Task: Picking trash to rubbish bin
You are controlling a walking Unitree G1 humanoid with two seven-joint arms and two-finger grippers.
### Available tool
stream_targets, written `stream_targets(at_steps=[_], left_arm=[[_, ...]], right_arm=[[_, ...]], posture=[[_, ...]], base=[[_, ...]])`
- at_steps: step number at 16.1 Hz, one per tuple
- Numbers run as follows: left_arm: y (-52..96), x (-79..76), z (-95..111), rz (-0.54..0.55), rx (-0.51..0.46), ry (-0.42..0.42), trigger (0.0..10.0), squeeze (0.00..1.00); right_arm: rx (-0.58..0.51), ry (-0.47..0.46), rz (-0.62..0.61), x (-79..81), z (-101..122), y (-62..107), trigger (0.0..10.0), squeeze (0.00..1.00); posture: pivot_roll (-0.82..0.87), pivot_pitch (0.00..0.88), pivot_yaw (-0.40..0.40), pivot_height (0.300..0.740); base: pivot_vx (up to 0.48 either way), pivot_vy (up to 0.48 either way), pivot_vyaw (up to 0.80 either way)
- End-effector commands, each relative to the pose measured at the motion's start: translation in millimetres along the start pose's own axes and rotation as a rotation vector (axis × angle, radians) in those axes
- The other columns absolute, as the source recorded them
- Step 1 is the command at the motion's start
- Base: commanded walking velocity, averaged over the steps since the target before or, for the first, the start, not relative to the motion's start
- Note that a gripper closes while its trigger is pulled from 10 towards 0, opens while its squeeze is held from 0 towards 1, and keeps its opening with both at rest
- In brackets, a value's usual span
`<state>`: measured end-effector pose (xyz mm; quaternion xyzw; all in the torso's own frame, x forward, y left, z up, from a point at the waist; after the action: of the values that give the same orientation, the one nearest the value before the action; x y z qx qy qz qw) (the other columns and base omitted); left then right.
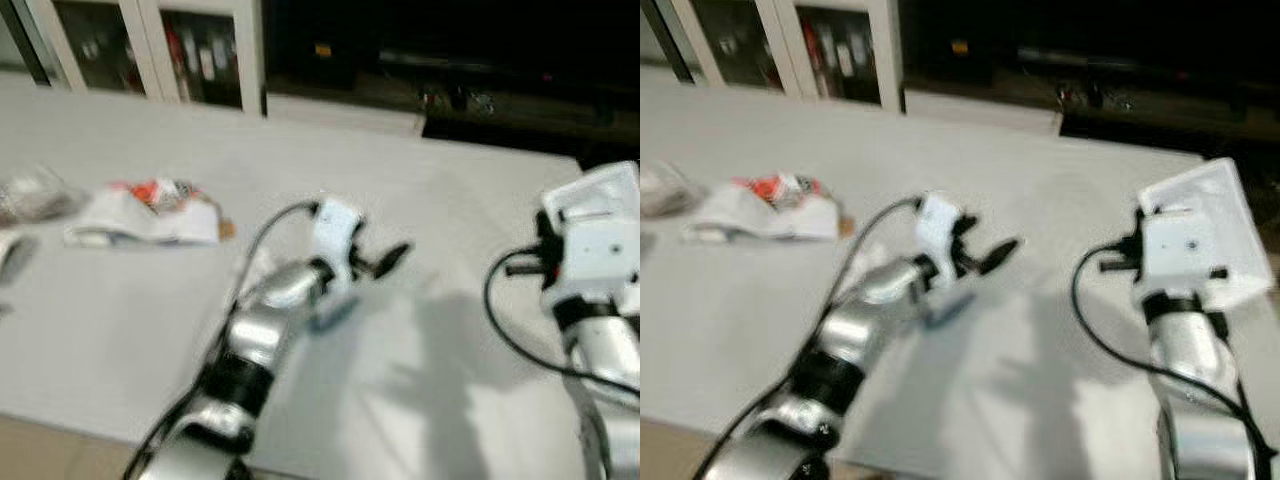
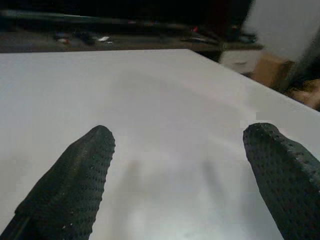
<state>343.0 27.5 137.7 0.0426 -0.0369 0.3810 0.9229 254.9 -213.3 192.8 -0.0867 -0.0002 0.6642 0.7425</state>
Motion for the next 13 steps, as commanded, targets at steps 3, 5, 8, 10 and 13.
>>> stream_targets(at_steps=[3,5,8,10,13], left_arm=[[-4.1,-0.3,7,0.043,-0.006,-0.008,10.0,0.0],[-4.9,7.8,10,0.119,0.0,-0.043,10.0,0.0],[3.7,39.5,11,0.343,0.043,-0.103,10.0,0.0],[10.8,54.9,8,0.448,0.064,-0.123,10.0,0.0],[15.7,65.8,8,0.521,0.089,-0.164,10.0,0.0]], right_arm=[[-0.01,0.012,-0.004,-2.6,3,0.2,10.0,0.0],[-0.008,0.011,-0.004,-2.3,2,0.5,10.0,0.0],[-0.003,0.01,-0.002,-2.0,1,1.7,10.0,0.0],[-0.001,0.01,-0.004,-3.0,0,2.9,10.0,0.0],[0.003,0.009,-0.008,-4.4,-1,4.1,10.0,0.0]], posture=[[0.05,0.07,-0.036,0.74],[0.05,0.072,-0.035,0.74],[0.05,0.077,-0.034,0.74],[0.05,0.078,-0.033,0.74],[0.06,0.08,-0.032,0.74]], base=[[0.0,0.0,0.0],[0.0,0.0,0.0],[0.0,0.0,0.0],[0.0,0.0,0.0],[0.0,0.0,0.0]])
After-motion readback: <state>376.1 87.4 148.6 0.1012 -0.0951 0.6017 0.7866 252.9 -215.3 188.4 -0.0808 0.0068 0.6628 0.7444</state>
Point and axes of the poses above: a point about 5 cm out from each wrist's last joint towards the gripper, its own y axis pointing back from the gripper into the wrist, its own z axis along the axis of the wrist's last joint, x = y × z, the point moved 1 cm from there along -y, pointing out of the wrist towards the gripper, and after that the axes turned 11 degrees about -y, right-handed, at the moved point
